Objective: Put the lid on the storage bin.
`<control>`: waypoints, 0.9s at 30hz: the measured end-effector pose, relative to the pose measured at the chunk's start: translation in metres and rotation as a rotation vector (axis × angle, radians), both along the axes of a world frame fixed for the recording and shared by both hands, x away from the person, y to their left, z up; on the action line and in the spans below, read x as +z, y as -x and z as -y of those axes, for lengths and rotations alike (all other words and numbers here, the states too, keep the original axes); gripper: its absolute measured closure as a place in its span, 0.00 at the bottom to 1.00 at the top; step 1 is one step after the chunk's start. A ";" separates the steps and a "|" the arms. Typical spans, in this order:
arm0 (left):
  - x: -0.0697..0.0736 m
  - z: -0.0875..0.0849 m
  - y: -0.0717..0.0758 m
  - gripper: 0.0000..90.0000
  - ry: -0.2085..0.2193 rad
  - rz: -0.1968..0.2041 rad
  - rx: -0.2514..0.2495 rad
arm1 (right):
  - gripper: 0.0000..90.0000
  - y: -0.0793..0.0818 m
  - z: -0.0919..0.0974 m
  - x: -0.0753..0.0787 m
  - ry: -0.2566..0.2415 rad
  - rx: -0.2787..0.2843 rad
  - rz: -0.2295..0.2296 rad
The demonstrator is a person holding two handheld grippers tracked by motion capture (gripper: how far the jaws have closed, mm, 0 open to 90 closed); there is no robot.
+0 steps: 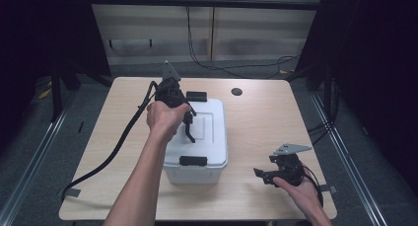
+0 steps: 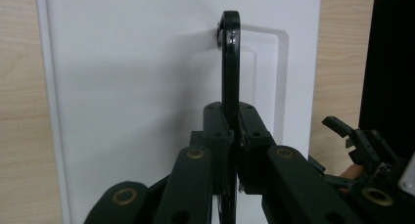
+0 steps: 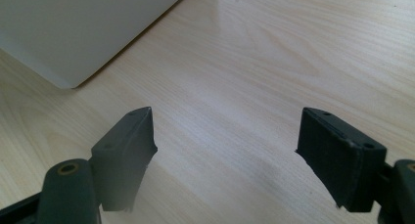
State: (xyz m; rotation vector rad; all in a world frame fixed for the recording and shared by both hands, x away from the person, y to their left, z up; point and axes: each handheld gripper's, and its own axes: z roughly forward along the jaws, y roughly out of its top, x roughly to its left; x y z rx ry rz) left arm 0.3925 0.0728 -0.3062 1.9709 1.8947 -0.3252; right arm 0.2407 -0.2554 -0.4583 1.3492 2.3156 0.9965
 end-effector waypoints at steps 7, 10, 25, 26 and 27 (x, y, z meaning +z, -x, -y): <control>-0.004 0.000 0.000 0.94 -0.022 0.002 -0.010 | 0.23 0.000 0.000 0.000 0.000 0.003 0.000; -0.005 -0.001 -0.001 0.94 -0.017 0.007 -0.011 | 0.23 0.000 0.000 0.000 0.000 0.004 0.000; -0.010 -0.001 -0.004 0.82 -0.025 0.029 -0.042 | 0.24 0.001 0.003 -0.001 -0.005 -0.003 0.001; -0.009 -0.002 -0.004 0.81 -0.024 0.032 -0.058 | 0.23 0.001 0.003 0.000 -0.005 -0.002 0.003; -0.008 -0.002 -0.005 0.80 -0.019 0.029 -0.063 | 0.23 0.001 0.003 -0.001 -0.005 -0.001 0.003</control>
